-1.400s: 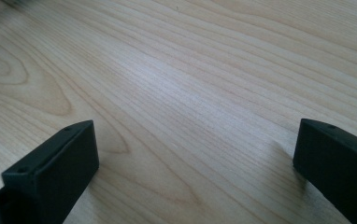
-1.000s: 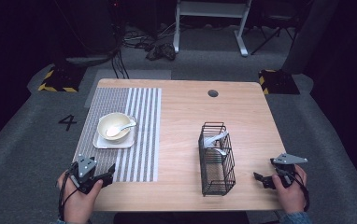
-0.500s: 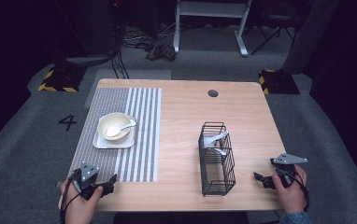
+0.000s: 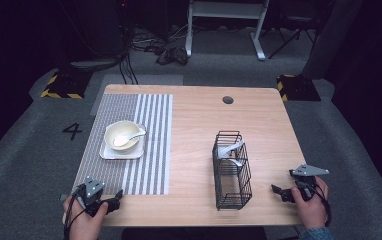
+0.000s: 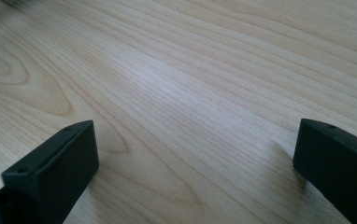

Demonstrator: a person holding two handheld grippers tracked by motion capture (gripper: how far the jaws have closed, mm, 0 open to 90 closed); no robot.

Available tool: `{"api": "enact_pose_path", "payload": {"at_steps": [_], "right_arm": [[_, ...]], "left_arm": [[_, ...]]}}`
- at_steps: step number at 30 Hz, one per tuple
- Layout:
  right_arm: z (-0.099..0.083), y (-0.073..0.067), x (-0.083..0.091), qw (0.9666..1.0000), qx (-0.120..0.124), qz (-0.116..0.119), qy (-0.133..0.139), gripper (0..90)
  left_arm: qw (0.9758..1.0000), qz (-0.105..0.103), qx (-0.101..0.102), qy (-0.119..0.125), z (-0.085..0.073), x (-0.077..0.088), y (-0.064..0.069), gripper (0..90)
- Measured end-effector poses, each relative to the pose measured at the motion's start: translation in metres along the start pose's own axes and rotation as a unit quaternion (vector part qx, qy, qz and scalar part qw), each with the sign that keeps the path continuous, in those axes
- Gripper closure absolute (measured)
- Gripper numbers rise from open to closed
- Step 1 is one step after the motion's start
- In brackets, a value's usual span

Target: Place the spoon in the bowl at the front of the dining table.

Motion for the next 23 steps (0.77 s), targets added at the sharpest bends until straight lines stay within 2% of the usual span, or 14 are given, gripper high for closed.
{"api": "enact_pose_path", "payload": {"at_steps": [8, 13, 14, 23], "right_arm": [[0.0, 0.0, 0.0, 1.0, 0.0, 0.0, 0.0, 0.2], [0.0, 0.0, 0.0, 1.0, 0.001, 0.0, 0.0, 0.4], [0.0, 0.0, 0.0, 1.0, 0.001, 0.0, 0.0, 0.4], [0.0, 0.0, 0.0, 1.0, 0.001, 0.0, 0.0, 0.4]], "left_arm": [[0.9992, -0.016, 0.0, 0.038, -0.01, -0.003, 0.0, 7.7], [0.9988, -0.014, 0.005, 0.047, -0.013, -0.002, 0.001, 7.7], [0.9988, -0.013, 0.0, 0.046, -0.013, -0.001, 0.0, 7.7], [0.9987, -0.014, 0.006, 0.049, -0.014, -0.002, 0.001, 7.7]]}}
Point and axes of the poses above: each handheld gripper's, and its own axes: x roughly backward along the jaws, z roughly out of its top, y roughly to its right, the point moved 1 cm from there along -x, roughly forward along the jaws, and after that the axes turned 11 degrees about z, right-handed, at the moved point
